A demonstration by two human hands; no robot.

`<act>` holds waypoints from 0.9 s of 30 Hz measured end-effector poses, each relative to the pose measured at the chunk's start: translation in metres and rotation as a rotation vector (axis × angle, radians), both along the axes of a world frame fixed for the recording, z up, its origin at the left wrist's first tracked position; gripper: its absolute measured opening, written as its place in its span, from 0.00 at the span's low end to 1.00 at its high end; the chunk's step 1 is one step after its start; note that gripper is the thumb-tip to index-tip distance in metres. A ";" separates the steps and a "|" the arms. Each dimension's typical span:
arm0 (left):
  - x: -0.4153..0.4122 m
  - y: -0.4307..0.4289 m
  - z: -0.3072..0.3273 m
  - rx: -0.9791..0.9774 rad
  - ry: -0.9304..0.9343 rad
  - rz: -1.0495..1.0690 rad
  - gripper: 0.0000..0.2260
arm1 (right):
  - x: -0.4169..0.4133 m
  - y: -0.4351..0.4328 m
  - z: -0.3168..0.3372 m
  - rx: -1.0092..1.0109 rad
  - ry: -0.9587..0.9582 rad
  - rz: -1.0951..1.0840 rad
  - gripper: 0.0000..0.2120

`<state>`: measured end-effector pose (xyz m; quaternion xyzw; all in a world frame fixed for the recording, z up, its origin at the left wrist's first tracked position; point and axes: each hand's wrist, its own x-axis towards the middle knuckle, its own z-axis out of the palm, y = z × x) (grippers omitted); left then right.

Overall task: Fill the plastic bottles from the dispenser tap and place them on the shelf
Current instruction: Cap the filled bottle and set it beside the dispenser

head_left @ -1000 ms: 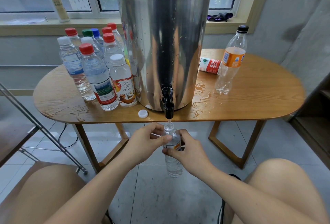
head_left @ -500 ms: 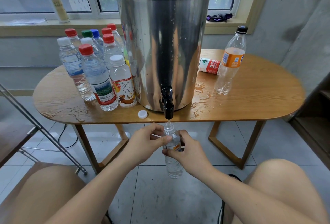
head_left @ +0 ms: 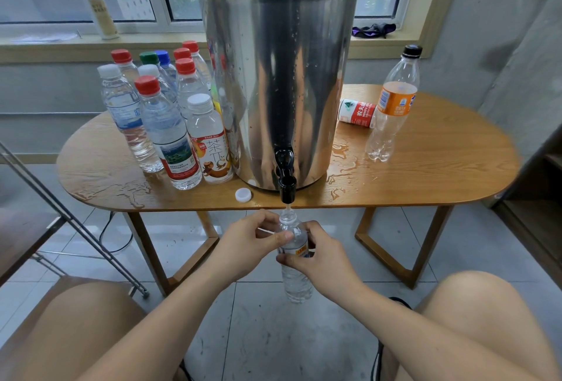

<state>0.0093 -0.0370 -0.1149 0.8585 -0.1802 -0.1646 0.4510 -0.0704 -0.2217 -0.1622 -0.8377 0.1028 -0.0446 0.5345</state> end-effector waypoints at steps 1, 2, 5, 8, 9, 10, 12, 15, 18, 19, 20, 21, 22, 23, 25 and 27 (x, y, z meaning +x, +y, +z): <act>0.000 0.000 0.000 -0.002 0.003 0.000 0.16 | 0.000 0.000 0.000 0.006 0.001 -0.002 0.26; 0.001 0.000 0.001 -0.003 0.004 0.000 0.16 | 0.001 0.000 0.000 0.012 0.002 -0.002 0.26; 0.001 0.001 0.001 -0.002 0.005 0.004 0.15 | 0.001 0.000 0.002 0.022 0.007 -0.002 0.26; 0.002 0.000 0.001 0.010 -0.001 0.002 0.15 | 0.000 -0.001 0.003 0.023 0.011 -0.007 0.26; 0.002 0.000 0.001 0.012 0.000 0.002 0.15 | 0.000 -0.001 0.003 0.025 0.013 -0.009 0.26; 0.001 0.000 0.001 0.011 0.002 0.002 0.15 | 0.000 -0.001 0.003 0.027 0.016 -0.010 0.26; 0.001 0.000 0.001 0.009 0.005 0.002 0.15 | 0.001 -0.001 0.002 0.028 0.019 -0.011 0.26; 0.002 0.000 0.002 0.013 0.002 -0.002 0.15 | 0.001 -0.002 0.002 0.018 0.024 -0.014 0.26; 0.004 0.002 0.005 0.004 -0.006 0.016 0.15 | 0.002 -0.002 0.002 0.010 0.027 -0.025 0.26; 0.004 0.003 0.008 -0.015 -0.009 0.025 0.15 | 0.002 -0.002 0.002 0.009 0.029 -0.027 0.26; 0.003 0.003 0.012 -0.040 -0.015 0.032 0.14 | 0.002 -0.002 0.001 0.007 0.030 -0.027 0.26; 0.002 0.004 0.016 -0.071 -0.026 0.036 0.13 | 0.003 -0.002 0.000 0.002 0.032 -0.026 0.27; 0.002 0.005 0.020 -0.106 -0.047 0.039 0.13 | 0.003 -0.002 0.000 -0.004 0.031 -0.026 0.27; 0.001 0.006 0.025 -0.147 -0.071 0.042 0.12 | 0.003 -0.002 -0.001 -0.007 0.031 -0.027 0.27; -0.001 0.008 0.036 -0.253 -0.104 0.064 0.12 | 0.003 -0.002 -0.003 -0.004 0.031 -0.028 0.28; -0.001 0.008 0.049 -0.373 -0.101 0.122 0.09 | 0.004 -0.002 -0.003 0.002 0.037 -0.028 0.28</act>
